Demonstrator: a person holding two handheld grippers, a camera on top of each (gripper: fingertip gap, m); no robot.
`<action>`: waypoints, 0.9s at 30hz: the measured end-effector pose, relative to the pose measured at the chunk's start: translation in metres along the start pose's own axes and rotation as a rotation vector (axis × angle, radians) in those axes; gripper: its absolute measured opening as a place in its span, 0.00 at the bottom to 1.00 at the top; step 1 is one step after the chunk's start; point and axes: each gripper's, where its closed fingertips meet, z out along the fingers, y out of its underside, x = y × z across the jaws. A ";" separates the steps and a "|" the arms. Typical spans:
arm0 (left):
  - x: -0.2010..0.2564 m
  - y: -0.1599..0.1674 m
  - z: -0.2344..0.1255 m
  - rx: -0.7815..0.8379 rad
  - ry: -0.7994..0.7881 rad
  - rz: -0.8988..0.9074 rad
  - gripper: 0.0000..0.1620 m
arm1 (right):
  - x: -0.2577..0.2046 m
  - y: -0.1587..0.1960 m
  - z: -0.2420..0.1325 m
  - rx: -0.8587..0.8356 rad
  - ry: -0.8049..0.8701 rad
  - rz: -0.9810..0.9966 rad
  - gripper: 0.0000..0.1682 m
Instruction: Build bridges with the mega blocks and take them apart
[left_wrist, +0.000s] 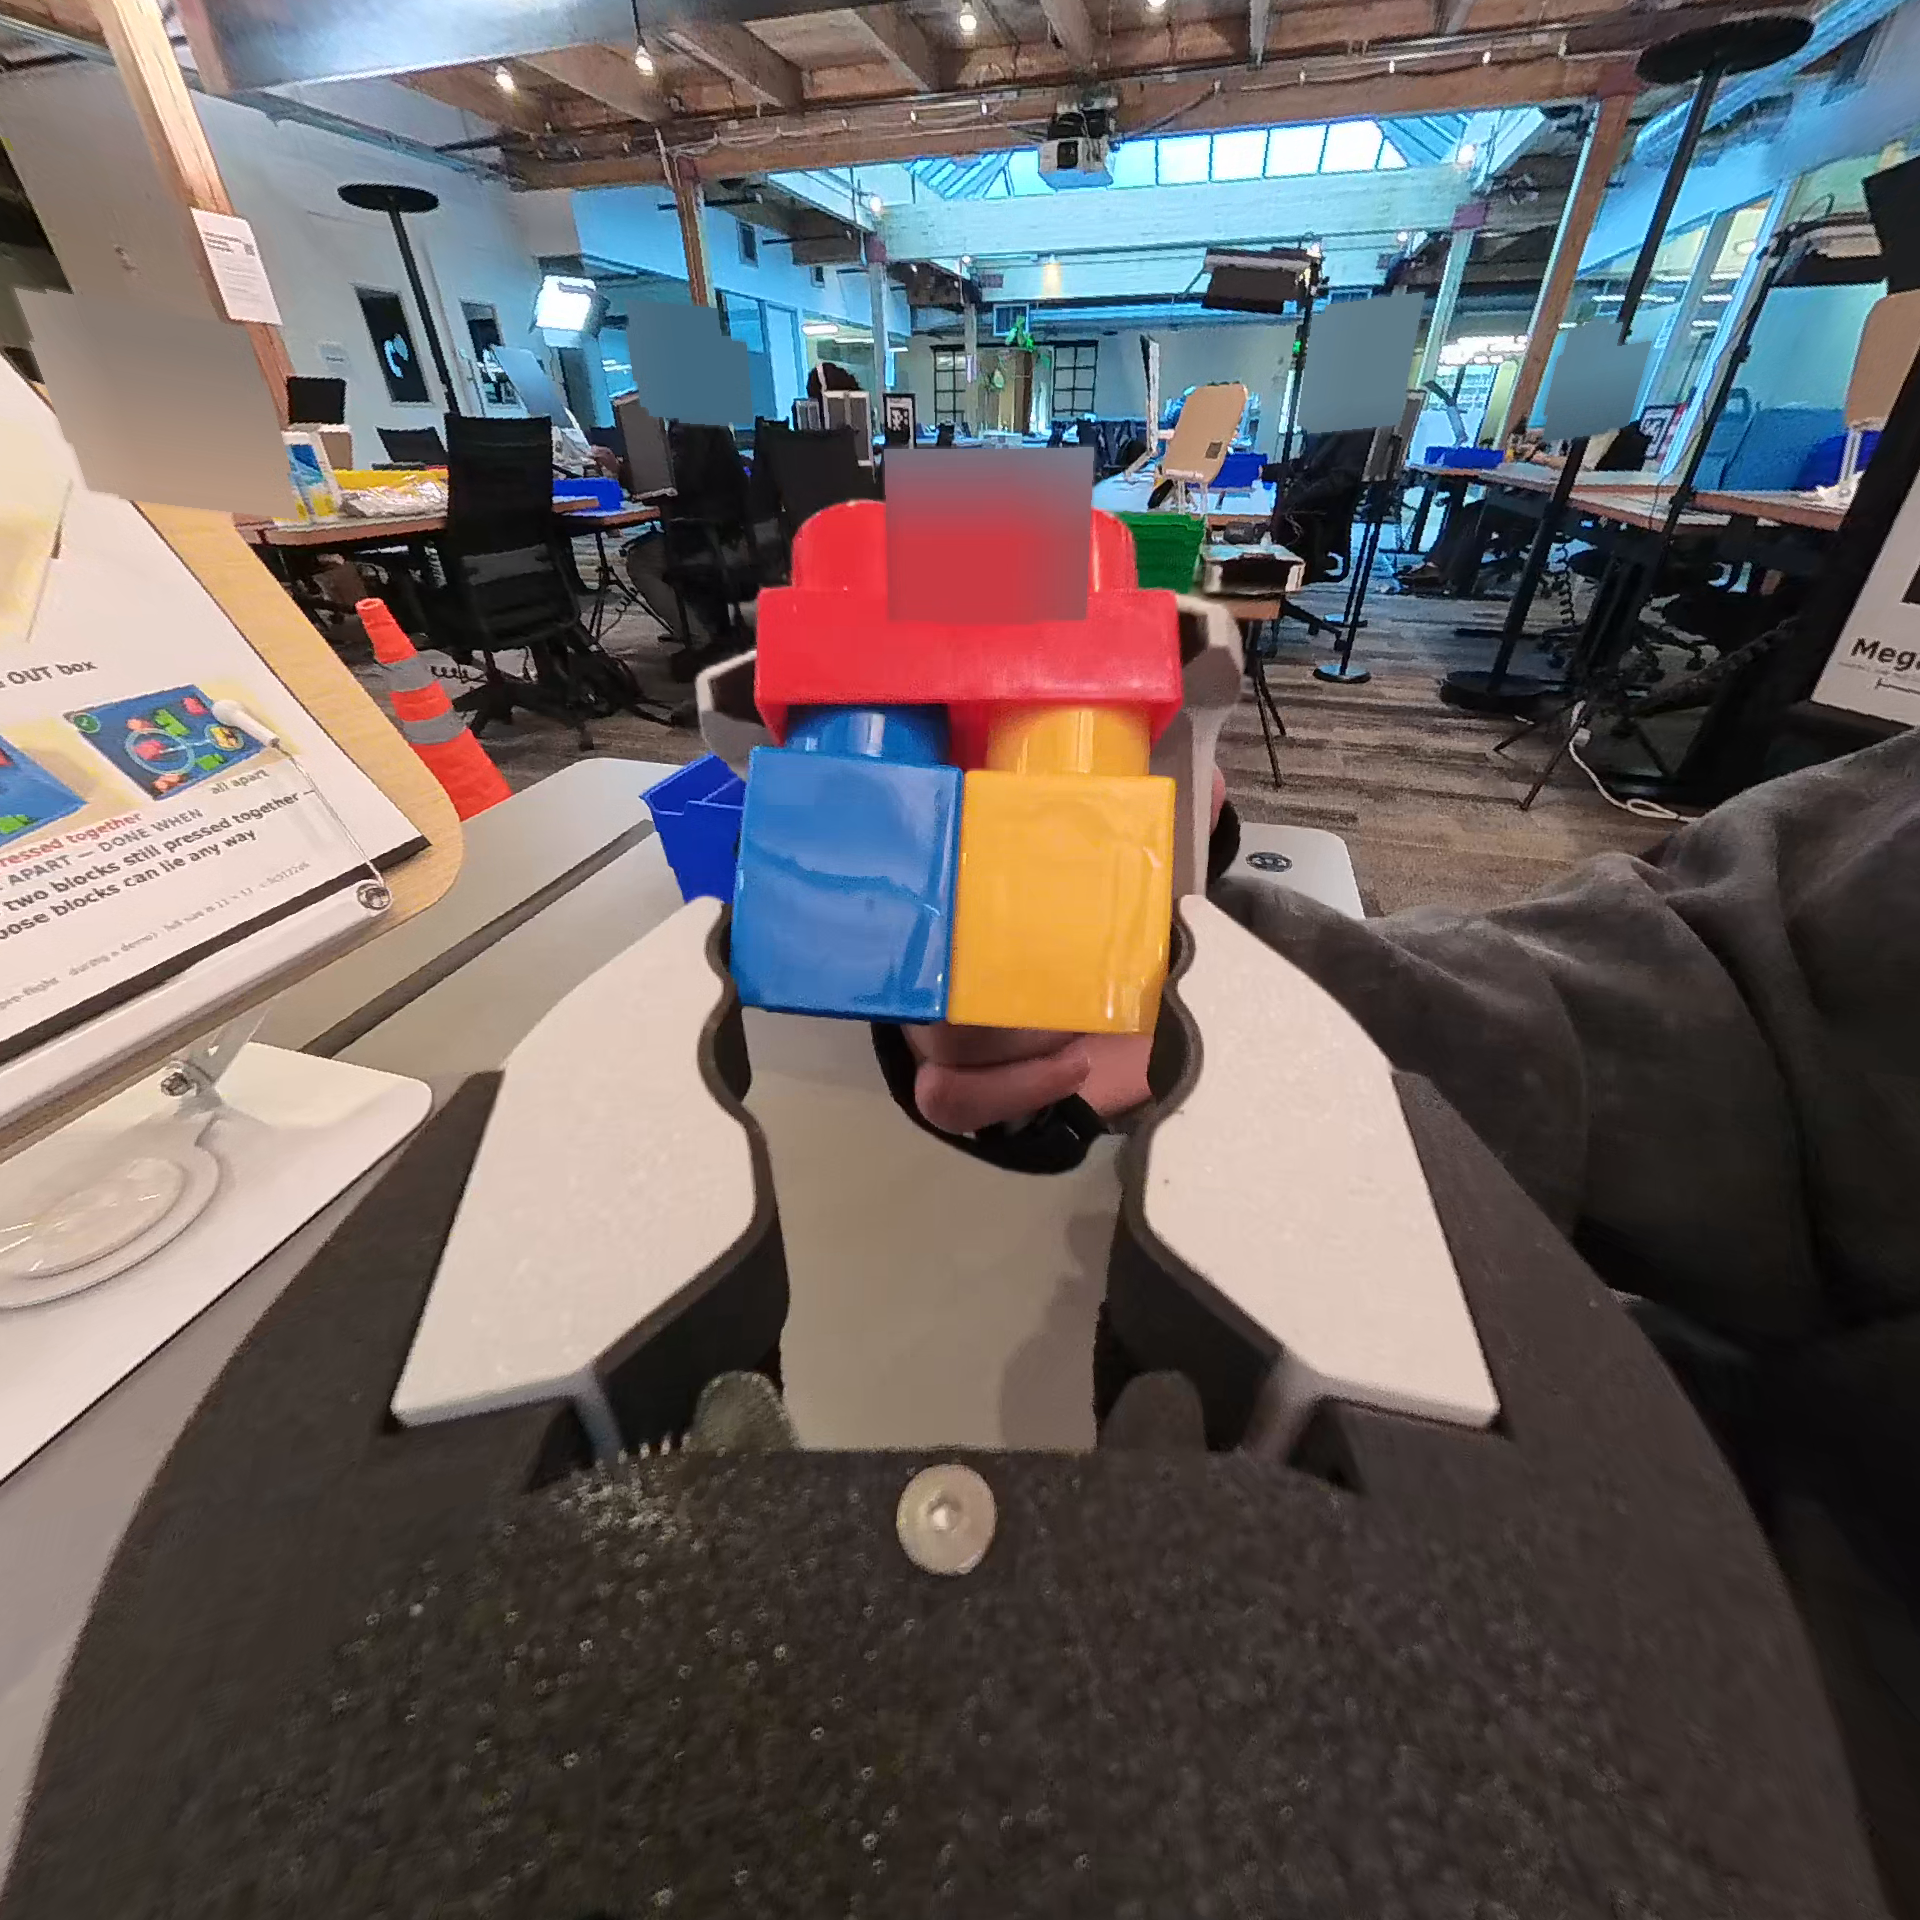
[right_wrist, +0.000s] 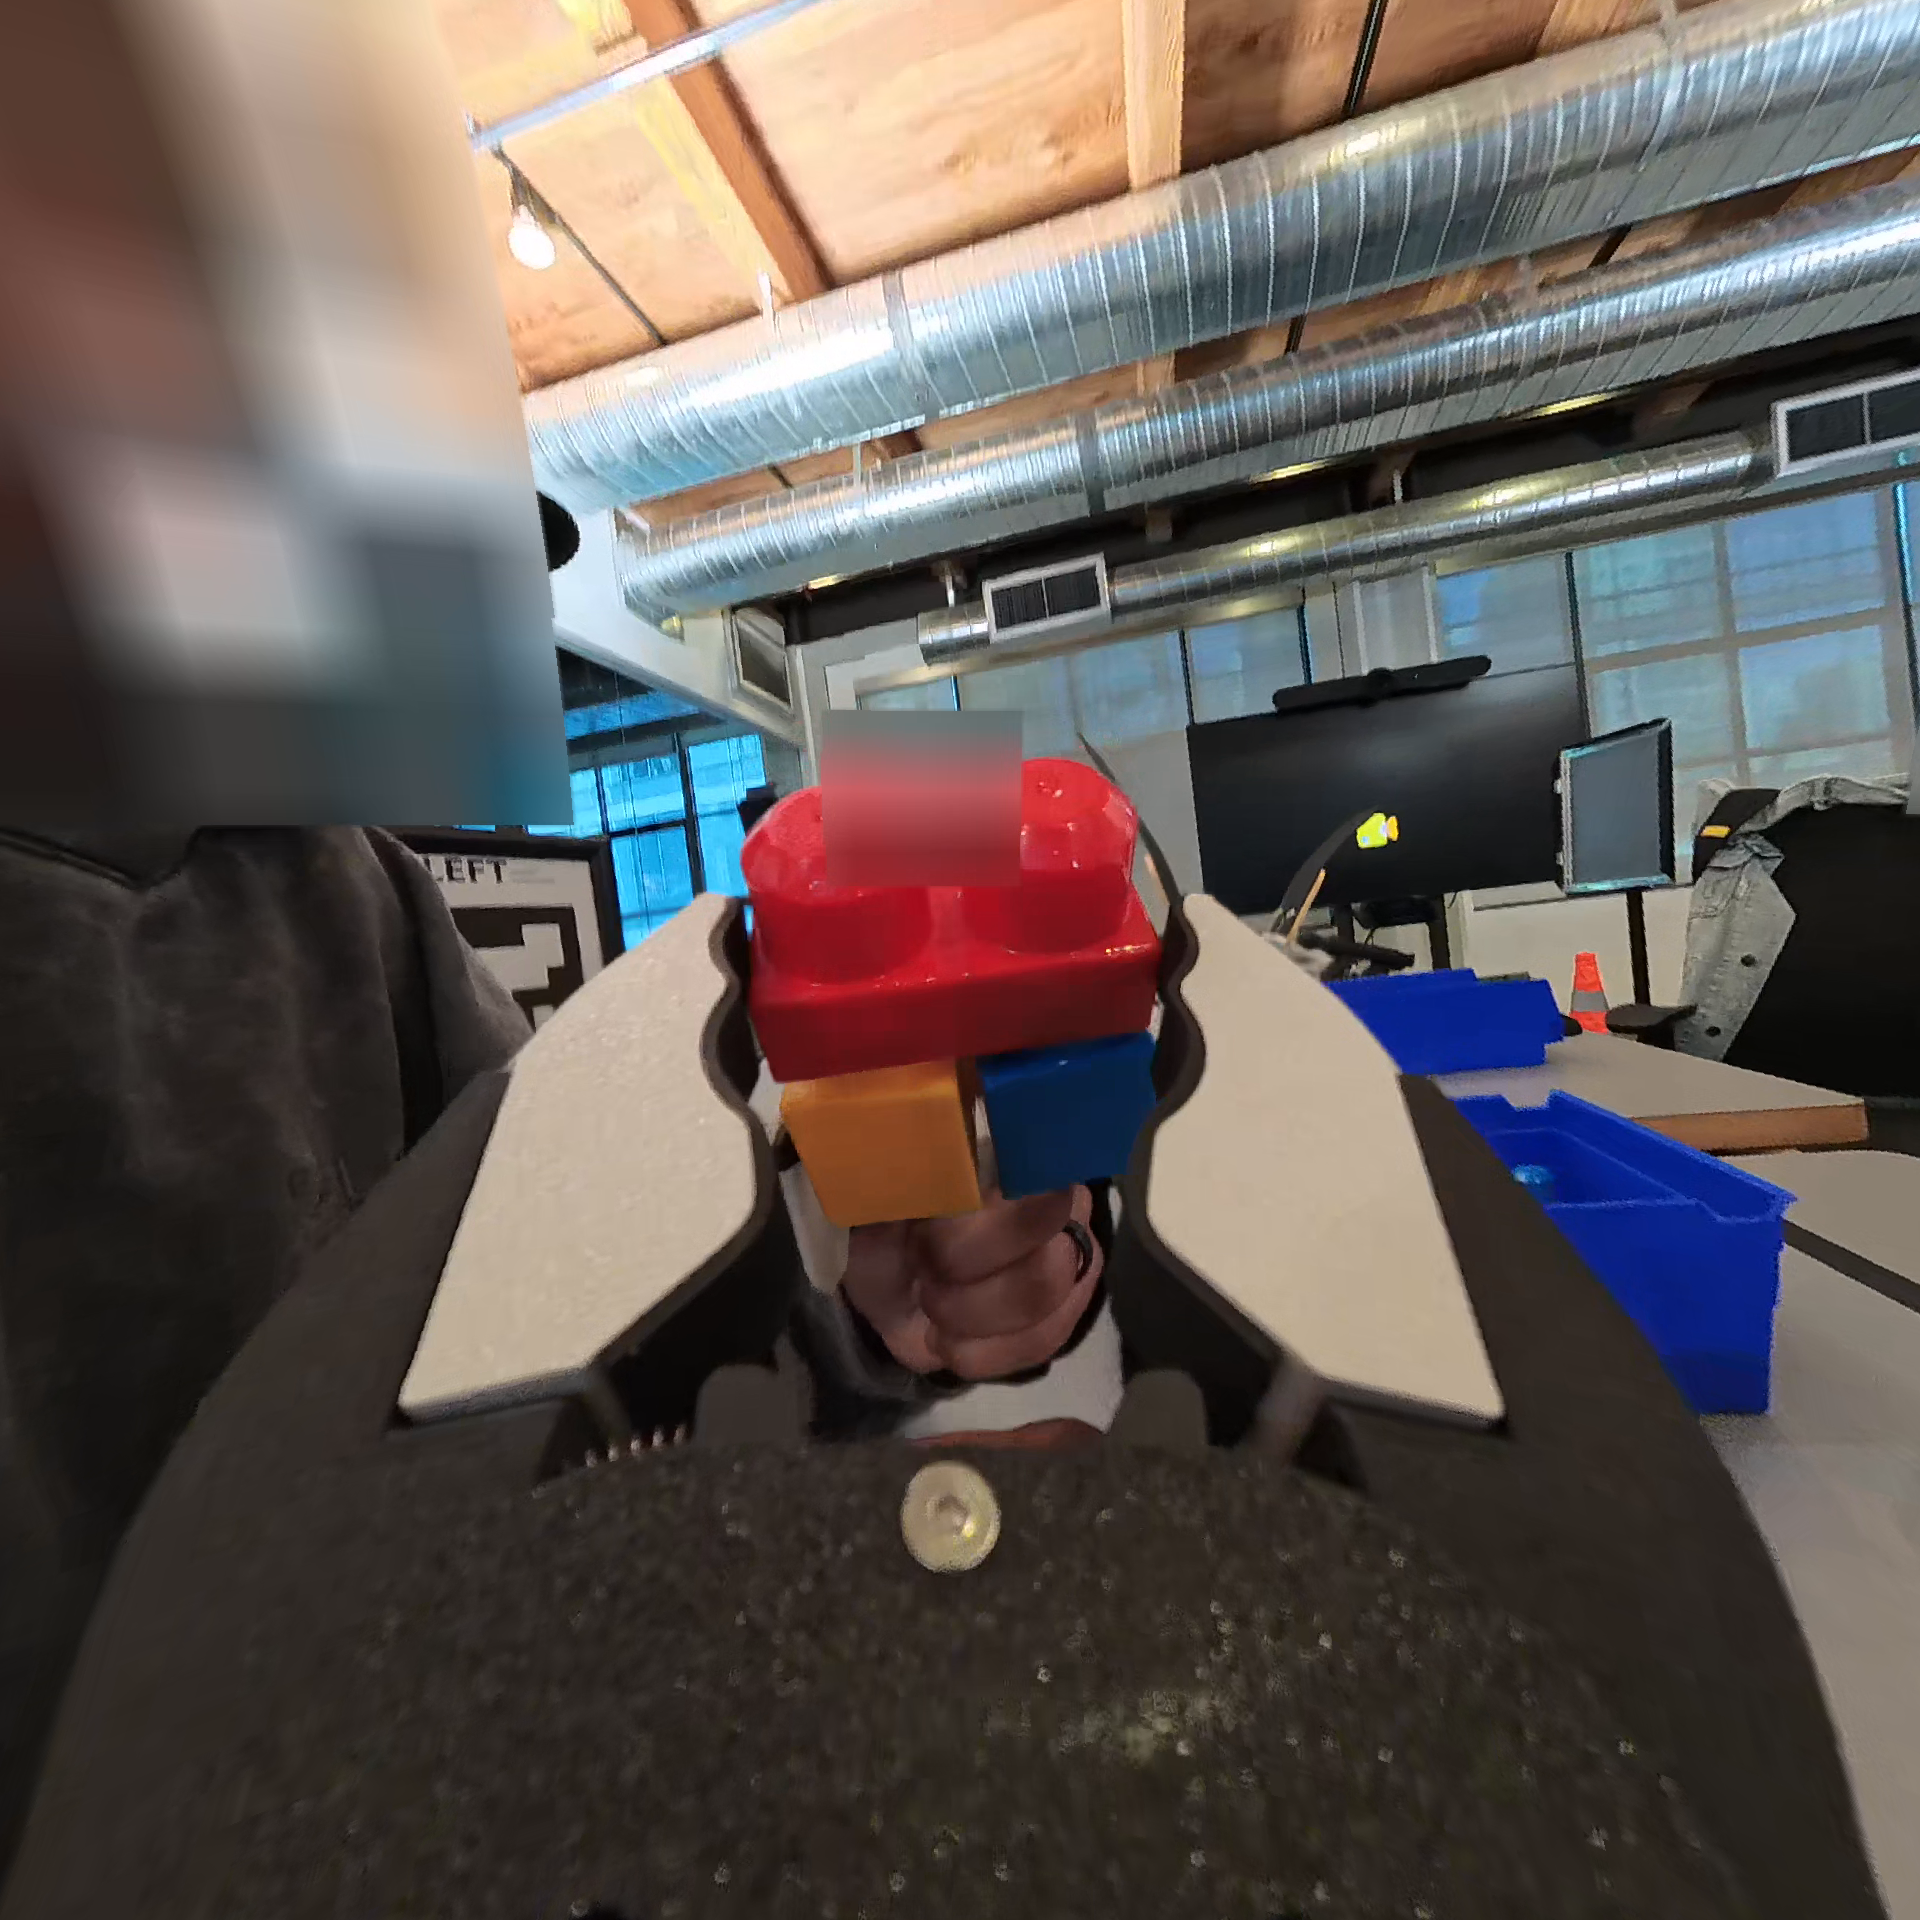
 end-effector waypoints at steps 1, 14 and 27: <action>0.000 0.001 0.000 -0.012 0.004 -0.001 0.46 | 0.000 0.002 -0.001 -0.031 0.002 -0.009 0.45; 0.003 0.001 -0.002 -0.032 0.004 0.011 0.46 | -0.002 0.013 -0.005 -0.154 0.001 -0.032 0.45; -0.008 0.018 -0.011 -0.155 -0.114 0.201 0.46 | 0.004 0.019 -0.014 -0.253 0.074 0.038 0.49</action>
